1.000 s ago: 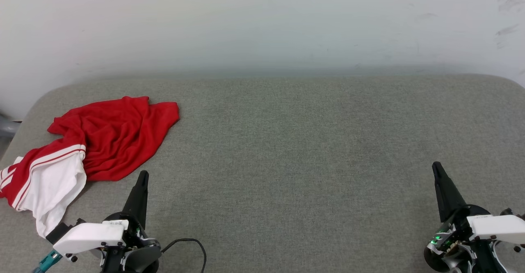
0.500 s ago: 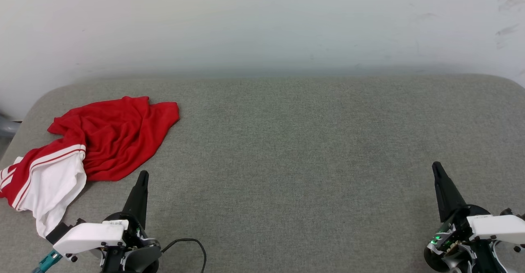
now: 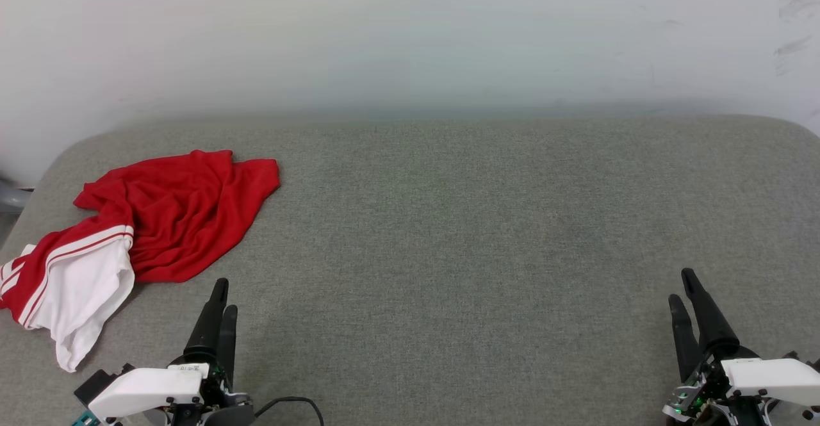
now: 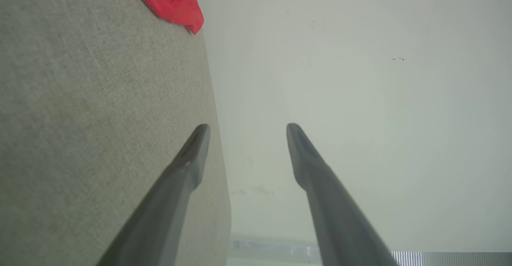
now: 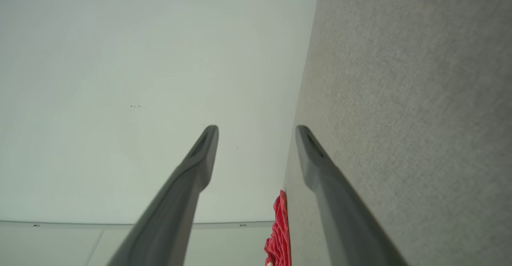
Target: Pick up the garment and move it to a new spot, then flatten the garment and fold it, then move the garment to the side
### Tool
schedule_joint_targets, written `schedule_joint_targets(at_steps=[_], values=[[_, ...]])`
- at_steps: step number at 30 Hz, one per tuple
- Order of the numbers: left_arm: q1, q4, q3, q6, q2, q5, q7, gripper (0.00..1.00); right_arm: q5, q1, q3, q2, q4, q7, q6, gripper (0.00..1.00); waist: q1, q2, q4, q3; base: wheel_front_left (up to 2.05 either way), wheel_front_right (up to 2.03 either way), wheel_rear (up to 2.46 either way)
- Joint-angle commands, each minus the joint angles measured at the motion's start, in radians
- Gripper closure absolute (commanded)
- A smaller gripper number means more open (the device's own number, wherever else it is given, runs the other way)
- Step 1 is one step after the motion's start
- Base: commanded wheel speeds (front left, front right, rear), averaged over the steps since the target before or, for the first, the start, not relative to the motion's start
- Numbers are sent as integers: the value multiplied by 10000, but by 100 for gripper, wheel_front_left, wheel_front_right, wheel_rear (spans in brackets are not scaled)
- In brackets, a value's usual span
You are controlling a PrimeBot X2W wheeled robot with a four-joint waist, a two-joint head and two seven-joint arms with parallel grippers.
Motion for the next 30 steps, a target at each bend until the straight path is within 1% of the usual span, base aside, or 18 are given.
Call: schedule_joint_targets(at_steps=[1, 5, 8, 24, 30], values=[[-138, -250, 47, -11, 21, 275, -106, 0, -270, -130, -15, -4, -272, -120, 0, 0, 0, 0, 0, 3, 0, 0, 0], [-150, -452, 142, 18, 23, 1038, -298, 0, -1210, -109, 5, -3, -557, -314, 0, 0, 0, 0, -1, 15, 0, 0, 0], [-154, -676, 157, 126, 25, 1657, -436, 0, -1867, -80, 12, -3, -790, -452, 0, 0, 0, 0, -1, 25, 0, 0, 0], [26, -1727, -245, 1086, 32, 5159, -1099, 0, -5805, 60, 145, -1, -1793, -1119, 0, 0, 0, 0, 13, 39, 0, 0, 0], [104, -1875, -483, 1315, 34, 6464, -1320, 0, -7022, 155, 289, 0, -1976, -1339, 0, 0, 0, 0, 13, 34, 0, 0, 0]])
